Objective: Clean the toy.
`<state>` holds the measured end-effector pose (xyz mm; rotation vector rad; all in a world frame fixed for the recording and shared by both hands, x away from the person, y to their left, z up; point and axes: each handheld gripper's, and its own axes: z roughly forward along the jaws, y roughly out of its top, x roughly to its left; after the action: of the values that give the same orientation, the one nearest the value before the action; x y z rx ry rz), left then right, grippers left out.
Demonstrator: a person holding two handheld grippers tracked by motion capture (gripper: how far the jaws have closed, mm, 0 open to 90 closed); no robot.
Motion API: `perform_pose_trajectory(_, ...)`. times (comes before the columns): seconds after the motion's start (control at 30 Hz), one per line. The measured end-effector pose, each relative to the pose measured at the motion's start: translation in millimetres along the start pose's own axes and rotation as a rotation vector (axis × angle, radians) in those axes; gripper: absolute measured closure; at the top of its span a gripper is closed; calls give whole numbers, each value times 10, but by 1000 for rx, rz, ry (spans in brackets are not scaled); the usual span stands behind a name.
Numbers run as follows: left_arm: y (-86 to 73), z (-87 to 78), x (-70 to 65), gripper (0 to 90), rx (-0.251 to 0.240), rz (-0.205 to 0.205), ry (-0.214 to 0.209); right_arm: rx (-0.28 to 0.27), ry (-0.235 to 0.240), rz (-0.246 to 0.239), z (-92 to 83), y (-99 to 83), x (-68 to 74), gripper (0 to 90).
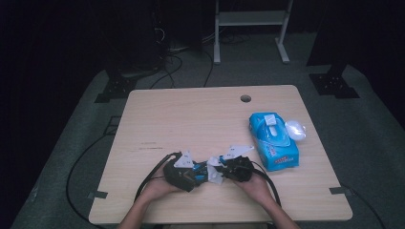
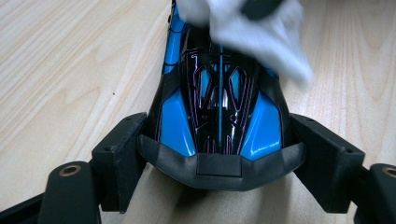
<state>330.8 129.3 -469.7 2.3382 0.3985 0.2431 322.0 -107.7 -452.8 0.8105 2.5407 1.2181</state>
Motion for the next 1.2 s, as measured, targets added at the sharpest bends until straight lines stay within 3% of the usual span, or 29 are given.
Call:
perform_pose_trajectory(0.03,13,18,-12,237,-1,-1,4,-21,74,-8,57,42,76,833)
perform_pose_trajectory(0.1,19,21,-18,241,3,1,8,-5,52,-59,73,66,143,833)
perform_pose_trajectory(0.17,14,23,-20,241,-2,0,10,6,47,-58,57,68,126,834)
perform_pose_trajectory(0.2,12,24,-21,242,-4,-1,9,13,11,-40,17,50,65,834)
perform_pose_trajectory(0.27,17,31,-22,242,-6,0,9,14,13,-28,13,49,45,834)
perform_pose_trajectory(0.33,27,46,-25,242,-10,-2,9,8,27,-41,43,74,86,834)
perform_pose_trajectory(0.37,40,57,-28,242,-9,2,10,1,88,-46,143,127,184,834)
perform_pose_trajectory(0.43,39,54,-27,242,-6,5,11,12,95,-83,252,168,283,834)
perform_pose_trajectory(0.53,12,35,-19,242,-11,1,8,20,114,-66,263,193,251,834)
perform_pose_trajectory(0.57,17,36,-23,242,-9,4,7,10,80,-49,191,167,171,835)
perform_pose_trajectory(0.63,21,41,-20,243,-10,4,5,6,64,-29,140,145,123,835)
perform_pose_trajectory(0.67,30,52,-22,242,-12,2,6,11,24,-16,65,109,73,835)
perform_pose_trajectory(0.7,33,57,-23,243,-13,4,7,7,26,-8,66,103,79,835)
perform_pose_trajectory(0.77,32,60,-28,243,-14,5,11,0,77,-7,131,111,146,835)
perform_pose_trajectory(0.83,22,46,-29,243,-12,1,11,11,92,-55,223,144,258,835)
perform_pose_trajectory(0.87,22,46,-29,243,-12,1,11,11,92,-55,223,144,258,835)
perform_pose_trajectory(0.9,10,31,-22,242,-9,4,10,29,83,-73,220,188,257,835)
perform_pose_trajectory(0.97,9,29,-21,243,-8,4,9,22,73,-64,197,182,224,835)
perform_pose_trajectory(1.1,14,45,-20,243,-18,4,8,18,-15,-7,-1,44,-20,836)
perform_pose_trajectory(1.13,18,47,-19,243,-15,5,9,13,-15,31,-20,13,-65,836)
perform_pose_trajectory(1.2,17,44,-21,243,-13,7,9,4,-12,10,7,38,-10,835)
